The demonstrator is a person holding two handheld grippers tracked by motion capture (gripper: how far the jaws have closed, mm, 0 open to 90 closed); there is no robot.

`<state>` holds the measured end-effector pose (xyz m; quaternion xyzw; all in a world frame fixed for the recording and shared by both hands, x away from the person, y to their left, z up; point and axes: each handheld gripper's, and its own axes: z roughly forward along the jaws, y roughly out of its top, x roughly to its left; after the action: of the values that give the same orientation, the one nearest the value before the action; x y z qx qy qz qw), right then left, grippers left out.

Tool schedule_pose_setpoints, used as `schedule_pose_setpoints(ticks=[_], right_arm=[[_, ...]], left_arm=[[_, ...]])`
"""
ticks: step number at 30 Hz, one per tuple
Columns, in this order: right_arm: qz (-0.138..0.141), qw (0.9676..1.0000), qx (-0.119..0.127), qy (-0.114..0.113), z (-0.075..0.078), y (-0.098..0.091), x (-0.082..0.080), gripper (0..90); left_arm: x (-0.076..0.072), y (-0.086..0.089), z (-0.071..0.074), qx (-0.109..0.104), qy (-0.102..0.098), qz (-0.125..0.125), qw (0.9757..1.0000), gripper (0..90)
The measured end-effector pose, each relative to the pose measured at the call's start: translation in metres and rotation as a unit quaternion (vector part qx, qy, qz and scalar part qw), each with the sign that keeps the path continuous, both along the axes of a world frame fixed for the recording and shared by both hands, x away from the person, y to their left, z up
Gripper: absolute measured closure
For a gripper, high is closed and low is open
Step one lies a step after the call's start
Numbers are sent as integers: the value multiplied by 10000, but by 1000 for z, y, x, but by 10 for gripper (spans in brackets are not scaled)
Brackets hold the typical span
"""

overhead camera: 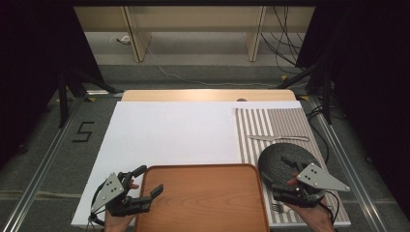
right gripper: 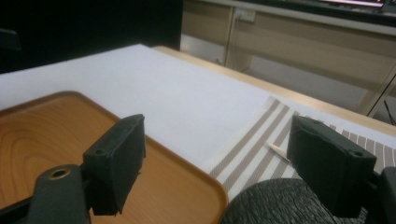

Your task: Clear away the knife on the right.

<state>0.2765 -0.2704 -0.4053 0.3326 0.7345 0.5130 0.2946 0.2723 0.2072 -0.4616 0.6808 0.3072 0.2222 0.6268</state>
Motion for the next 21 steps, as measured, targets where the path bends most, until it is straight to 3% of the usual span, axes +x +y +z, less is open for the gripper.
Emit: schedule_pose_setpoints(ticks=[10,21], right_arm=[[32,9989,-200,417,8,-11,14,209],[-107,9973,-517,509,19,-25,40,207]], left_arm=[[1,1,-1,12,2,12,10000,167],[0,0,-1,45,7,-7,10000,169]])
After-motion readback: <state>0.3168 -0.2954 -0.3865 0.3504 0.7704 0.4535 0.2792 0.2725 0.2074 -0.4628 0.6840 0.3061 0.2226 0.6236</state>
